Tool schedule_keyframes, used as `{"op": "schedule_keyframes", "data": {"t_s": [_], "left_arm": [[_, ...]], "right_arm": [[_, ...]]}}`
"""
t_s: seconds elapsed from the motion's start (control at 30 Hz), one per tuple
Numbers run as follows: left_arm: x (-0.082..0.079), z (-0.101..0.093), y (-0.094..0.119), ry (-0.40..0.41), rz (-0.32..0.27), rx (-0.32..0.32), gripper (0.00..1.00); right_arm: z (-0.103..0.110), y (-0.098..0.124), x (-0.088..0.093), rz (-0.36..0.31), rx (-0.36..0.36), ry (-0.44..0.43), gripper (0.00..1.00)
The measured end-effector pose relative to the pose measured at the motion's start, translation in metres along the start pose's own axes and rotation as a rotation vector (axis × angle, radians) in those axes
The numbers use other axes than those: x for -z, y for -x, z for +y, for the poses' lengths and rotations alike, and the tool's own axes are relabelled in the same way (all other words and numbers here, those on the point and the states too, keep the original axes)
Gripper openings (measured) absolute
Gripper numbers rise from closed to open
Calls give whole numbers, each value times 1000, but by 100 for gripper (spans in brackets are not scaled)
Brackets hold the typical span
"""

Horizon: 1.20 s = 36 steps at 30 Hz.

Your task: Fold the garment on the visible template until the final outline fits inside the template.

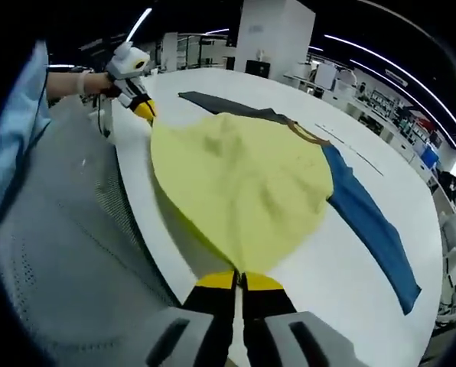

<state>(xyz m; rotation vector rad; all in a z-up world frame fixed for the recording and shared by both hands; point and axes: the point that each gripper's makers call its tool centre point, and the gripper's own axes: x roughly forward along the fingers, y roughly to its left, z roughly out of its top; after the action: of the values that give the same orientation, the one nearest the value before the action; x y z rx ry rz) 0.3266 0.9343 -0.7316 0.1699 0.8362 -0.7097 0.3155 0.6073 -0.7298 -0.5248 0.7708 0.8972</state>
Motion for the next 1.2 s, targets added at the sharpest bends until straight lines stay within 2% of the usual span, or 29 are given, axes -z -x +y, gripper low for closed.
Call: {"op": "schedule_keyframes", "data": {"t_s": [0.13,0.3,0.33,0.4,0.43,0.63,0.87,1.2], "left_arm": [[5,-2,5,-22,25,2,0],[9,-1,9,-36,46,-3,0],[9,-4,9,-39,51,0,0],[14,-14,13,-95,101,17,0],[12,-18,16,-123,98,16,0],[29,-29,11,-158,150,24,0],[45,-31,0,-127,187,60,0],[55,-31,-5,-114,203,65,0]], "right_arm": [[6,2,3,12,-32,7,0],[3,-2,7,26,-32,9,0],[3,-3,8,29,-33,10,0],[4,-3,11,47,-39,33,0],[5,-2,11,49,-39,45,0],[4,-4,19,62,-42,21,0],[2,-6,26,81,-48,32,0],[5,-12,33,112,-60,42,0]]}}
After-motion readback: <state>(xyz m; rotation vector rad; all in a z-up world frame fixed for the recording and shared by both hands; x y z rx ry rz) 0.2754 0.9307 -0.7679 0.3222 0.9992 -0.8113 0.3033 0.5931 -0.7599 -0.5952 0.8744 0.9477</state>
